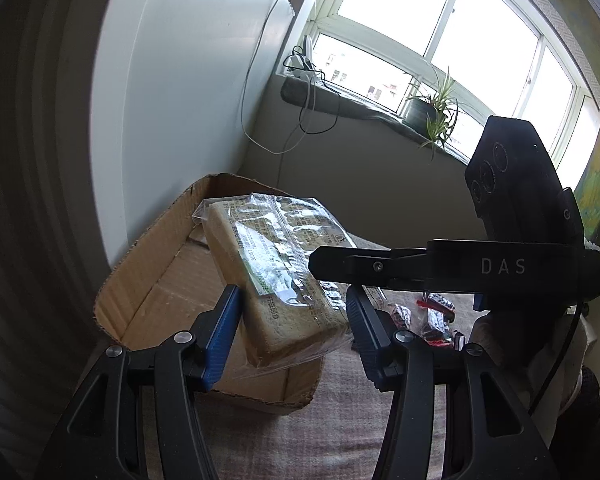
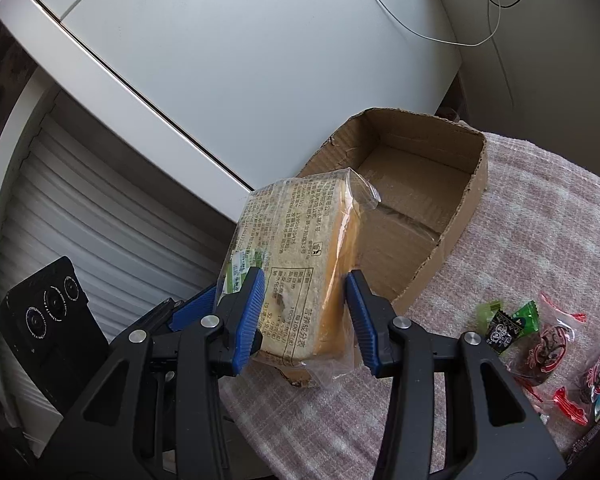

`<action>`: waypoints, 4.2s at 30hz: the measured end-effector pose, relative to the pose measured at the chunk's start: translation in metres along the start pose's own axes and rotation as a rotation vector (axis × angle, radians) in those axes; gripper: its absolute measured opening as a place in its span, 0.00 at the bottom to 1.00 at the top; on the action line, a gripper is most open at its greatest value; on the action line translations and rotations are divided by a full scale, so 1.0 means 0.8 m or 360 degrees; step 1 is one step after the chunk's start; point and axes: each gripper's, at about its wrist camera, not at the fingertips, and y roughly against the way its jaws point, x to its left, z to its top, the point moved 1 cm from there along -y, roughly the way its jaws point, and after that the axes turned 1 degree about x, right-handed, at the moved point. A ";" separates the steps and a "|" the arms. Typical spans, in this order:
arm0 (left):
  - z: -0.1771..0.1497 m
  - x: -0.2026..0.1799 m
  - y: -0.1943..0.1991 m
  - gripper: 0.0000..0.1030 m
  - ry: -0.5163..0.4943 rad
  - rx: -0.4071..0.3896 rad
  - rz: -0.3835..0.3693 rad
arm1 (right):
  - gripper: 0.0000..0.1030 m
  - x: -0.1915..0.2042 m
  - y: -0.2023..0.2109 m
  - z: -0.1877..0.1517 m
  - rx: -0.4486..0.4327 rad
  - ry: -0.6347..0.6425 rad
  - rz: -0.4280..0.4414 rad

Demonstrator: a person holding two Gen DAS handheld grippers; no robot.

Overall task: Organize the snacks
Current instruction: 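Carry the bread loaf into the cardboard box and open the right gripper, then move the left gripper to the red-wrapped candy bag and close on it, then carry the candy bag to the box while the right gripper carries the yellow ball candy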

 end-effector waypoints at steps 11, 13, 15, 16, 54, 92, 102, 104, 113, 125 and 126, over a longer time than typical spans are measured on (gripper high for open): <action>-0.009 0.013 -0.010 0.49 -0.0032 0.0023 0.0161 | 0.44 0.004 -0.032 0.008 0.0052 0.0034 -0.0026; -0.012 0.014 -0.013 0.48 -0.0057 0.0032 0.0213 | 0.44 0.009 -0.029 0.008 0.0044 0.0046 -0.0045; -0.014 0.016 -0.016 0.46 -0.0066 0.0044 0.0245 | 0.44 0.010 -0.026 0.008 0.0026 0.0045 -0.0047; -0.016 0.017 -0.016 0.46 -0.0064 0.0050 0.0244 | 0.44 0.011 -0.024 0.008 0.0022 0.0046 -0.0049; -0.042 -0.092 -0.035 0.65 -0.0180 0.0118 -0.0028 | 0.86 -0.136 0.203 -0.106 -0.0326 -0.0035 -0.0751; -0.061 -0.170 -0.174 0.42 -0.0327 0.0416 -0.0113 | 0.38 -0.216 0.182 -0.206 -0.0030 0.0026 -0.0976; -0.065 -0.170 -0.194 0.32 -0.0338 0.0467 -0.0071 | 0.30 -0.216 0.174 -0.211 0.0001 0.0046 -0.0989; -0.067 -0.168 -0.197 0.32 -0.0329 0.0482 -0.0073 | 0.29 -0.214 0.173 -0.211 0.0006 0.0061 -0.0999; -0.065 -0.168 -0.189 0.30 -0.0316 0.0443 -0.0080 | 0.28 -0.214 0.183 -0.214 -0.0032 0.0023 -0.0962; -0.054 -0.167 -0.155 0.30 -0.0312 0.0350 -0.0125 | 0.28 -0.201 0.208 -0.215 -0.0112 0.0025 -0.1004; -0.052 -0.166 -0.151 0.30 -0.0307 0.0341 -0.0130 | 0.28 -0.198 0.212 -0.215 -0.0124 0.0028 -0.1008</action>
